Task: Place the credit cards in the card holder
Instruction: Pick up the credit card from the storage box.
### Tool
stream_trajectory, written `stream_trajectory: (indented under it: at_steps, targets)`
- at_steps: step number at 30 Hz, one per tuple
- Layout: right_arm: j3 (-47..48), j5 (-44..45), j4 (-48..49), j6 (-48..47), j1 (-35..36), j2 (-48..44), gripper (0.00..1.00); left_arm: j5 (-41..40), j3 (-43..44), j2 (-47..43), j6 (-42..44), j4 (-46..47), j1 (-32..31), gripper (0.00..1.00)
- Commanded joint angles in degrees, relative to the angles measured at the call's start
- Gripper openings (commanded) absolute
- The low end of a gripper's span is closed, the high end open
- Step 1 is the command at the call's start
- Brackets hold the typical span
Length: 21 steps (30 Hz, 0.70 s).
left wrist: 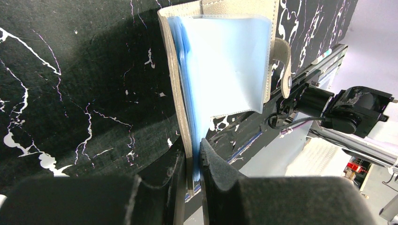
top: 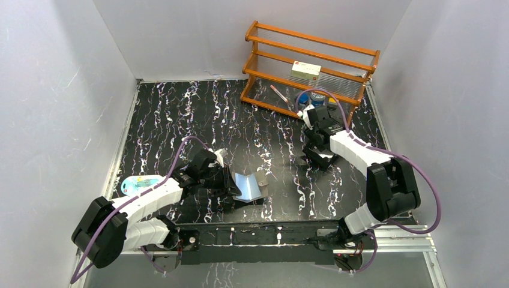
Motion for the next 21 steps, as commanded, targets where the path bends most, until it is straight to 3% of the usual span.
stream_trajectory:
  at_steps: [1,9,15,21]
  targets:
    - [0.2,0.4,7.5,-4.4,-2.5,1.8,0.7,0.8,1.7,-1.2,0.5,-0.5,-0.3,0.13]
    - [1.0,0.7,11.3,-9.1,-4.5,8.0,0.66,0.9,2.4,0.0,1.3,-0.8,-0.3,0.13]
    - [-0.6,6.6,16.3,-11.6,-4.6,9.8,0.54,0.7,3.0,1.1,2.3,-1.1,-0.3,0.13]
    - [-0.9,6.1,16.3,-10.2,-4.6,8.1,0.44,0.7,3.1,2.0,2.5,-0.8,-0.3,0.13]
